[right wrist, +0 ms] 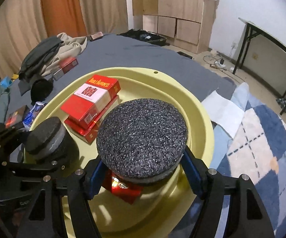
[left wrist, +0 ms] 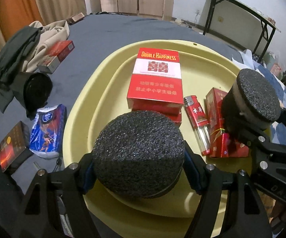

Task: Organize rigid objects
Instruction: 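Carry both black foam discs to the yellow tray and release them, then move both tools back over the rug toward the red packs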

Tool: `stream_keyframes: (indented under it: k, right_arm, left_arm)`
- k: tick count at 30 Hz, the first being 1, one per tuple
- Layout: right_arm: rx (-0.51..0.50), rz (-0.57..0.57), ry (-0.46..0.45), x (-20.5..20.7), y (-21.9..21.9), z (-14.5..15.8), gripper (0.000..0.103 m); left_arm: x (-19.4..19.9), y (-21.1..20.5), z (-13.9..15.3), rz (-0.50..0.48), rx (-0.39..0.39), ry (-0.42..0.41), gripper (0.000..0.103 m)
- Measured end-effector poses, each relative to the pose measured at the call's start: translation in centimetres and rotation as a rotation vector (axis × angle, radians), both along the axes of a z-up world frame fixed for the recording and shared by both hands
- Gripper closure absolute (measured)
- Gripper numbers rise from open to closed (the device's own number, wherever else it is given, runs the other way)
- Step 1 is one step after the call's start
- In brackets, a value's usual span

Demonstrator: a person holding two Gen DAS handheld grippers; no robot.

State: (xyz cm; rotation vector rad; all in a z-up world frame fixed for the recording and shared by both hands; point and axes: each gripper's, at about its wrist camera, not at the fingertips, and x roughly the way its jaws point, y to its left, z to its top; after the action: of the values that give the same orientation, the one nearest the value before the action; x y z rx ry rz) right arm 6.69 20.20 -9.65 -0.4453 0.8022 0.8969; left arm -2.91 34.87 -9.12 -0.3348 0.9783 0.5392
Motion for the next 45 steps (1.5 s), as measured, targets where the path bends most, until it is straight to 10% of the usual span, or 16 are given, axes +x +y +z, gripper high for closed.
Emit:
stream_keyframes:
  k: [9,15,28,36,45]
  right_arm:
    - [0.048,-0.057,0.019,0.4,-2.3,1.9,0.001]
    - [0.106,-0.091,0.023,-0.4,-6.3,4.2,0.000]
    - [0.141,-0.344,-0.060,-4.1,-29.2,10.7,0.000]
    - [0.056,-0.583,-0.099,-6.0,-46.5,12.1,0.000]
    - [0.083,-0.525,-0.029,-3.7,-48.0,9.4,0.000]
  left_arm:
    - [-1.2,0.0,1.9,0.065,-0.069,-0.057,0.007]
    - [-0.5,-1.6,5.5,0.039,-0.013,-0.064,0.000]
    - [6.0,-20.5,18.4,-0.381,0.073,-0.199,0.000]
    - [8.5,-29.5,14.9,-0.523,-0.081,-0.155,0.000]
    - [10.3,-34.2,10.6,-0.611,-0.128,-0.124,0.000]
